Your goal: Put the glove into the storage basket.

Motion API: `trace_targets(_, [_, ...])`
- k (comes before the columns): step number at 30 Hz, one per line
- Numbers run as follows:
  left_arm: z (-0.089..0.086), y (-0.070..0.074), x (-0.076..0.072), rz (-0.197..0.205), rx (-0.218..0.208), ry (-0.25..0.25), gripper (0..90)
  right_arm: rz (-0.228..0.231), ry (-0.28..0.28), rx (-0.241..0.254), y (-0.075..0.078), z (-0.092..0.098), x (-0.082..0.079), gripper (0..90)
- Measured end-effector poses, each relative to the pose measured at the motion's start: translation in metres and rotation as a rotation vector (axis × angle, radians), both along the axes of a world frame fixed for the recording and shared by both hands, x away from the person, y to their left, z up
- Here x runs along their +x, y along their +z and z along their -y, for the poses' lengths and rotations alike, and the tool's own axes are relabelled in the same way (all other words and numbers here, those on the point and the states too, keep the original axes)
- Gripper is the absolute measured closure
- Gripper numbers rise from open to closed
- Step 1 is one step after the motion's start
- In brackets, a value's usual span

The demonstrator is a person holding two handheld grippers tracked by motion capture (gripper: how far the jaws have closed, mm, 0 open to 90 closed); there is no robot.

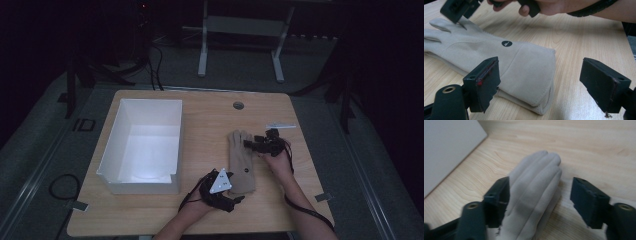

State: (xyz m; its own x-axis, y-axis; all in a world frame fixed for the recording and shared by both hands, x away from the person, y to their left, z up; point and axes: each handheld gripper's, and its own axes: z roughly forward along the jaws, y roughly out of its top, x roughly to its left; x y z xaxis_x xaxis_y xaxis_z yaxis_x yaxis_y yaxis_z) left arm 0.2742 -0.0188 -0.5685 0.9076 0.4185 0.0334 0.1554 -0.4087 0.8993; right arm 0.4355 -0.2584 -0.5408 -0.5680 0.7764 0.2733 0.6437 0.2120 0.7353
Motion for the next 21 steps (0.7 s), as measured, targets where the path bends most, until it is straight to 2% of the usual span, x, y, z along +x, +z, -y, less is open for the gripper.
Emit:
trace_targets(2, [-0.001, 0.000, 0.001, -0.004, 0.006, 0.003, 16.7, -0.039, 0.001, -0.007, -0.007, -0.003, 0.006, 28.9])
trace_targets(3, [-0.001, 0.000, 0.001, -0.004, 0.006, 0.003, 16.7, -0.039, 0.001, -0.007, -0.007, -0.003, 0.006, 28.9])
trace_targets(4, [-0.002, -0.001, 0.001, -0.010, 0.002, 0.003, 16.8, -0.072, 0.005, -0.008, -0.012, -0.006, 0.010, 28.7])
trace_targets(5, [-0.002, -0.001, 0.001, -0.010, 0.002, 0.003, 16.8, -0.086, 0.012, -0.007, -0.014, -0.007, 0.011, 28.4])
trace_targets(9, [-0.003, -0.002, 0.002, -0.018, 0.010, -0.003, 18.4, -0.107, 0.031, -0.027, -0.018, -0.013, 0.013, 30.3])
trace_targets(11, [-0.003, -0.003, 0.004, -0.021, 0.015, -0.001, 18.4, -0.117, 0.056, -0.032, -0.017, -0.016, 0.013, 39.4])
trace_targets(13, [-0.002, -0.004, 0.004, -0.024, 0.023, -0.003, 18.4, -0.136, 0.085, -0.010, -0.018, -0.018, 0.013, 54.3])
trace_targets(14, [-0.002, -0.004, 0.004, -0.024, 0.028, -0.007, 18.4, -0.140, 0.102, 0.006, -0.018, -0.019, 0.012, 58.3])
trace_targets(16, [0.000, -0.005, 0.004, -0.025, 0.040, -0.014, 18.5, -0.118, 0.121, -0.022, -0.015, -0.023, 0.009, 64.5])
trace_targets(19, [0.002, -0.005, 0.004, -0.023, 0.054, -0.018, 18.5, -0.032, 0.124, -0.120, -0.010, -0.033, 0.001, 67.6])
trace_targets(21, [0.006, -0.006, 0.003, -0.021, 0.079, -0.030, 18.5, -0.002, 0.114, -0.152, -0.009, -0.037, -0.003, 68.3])
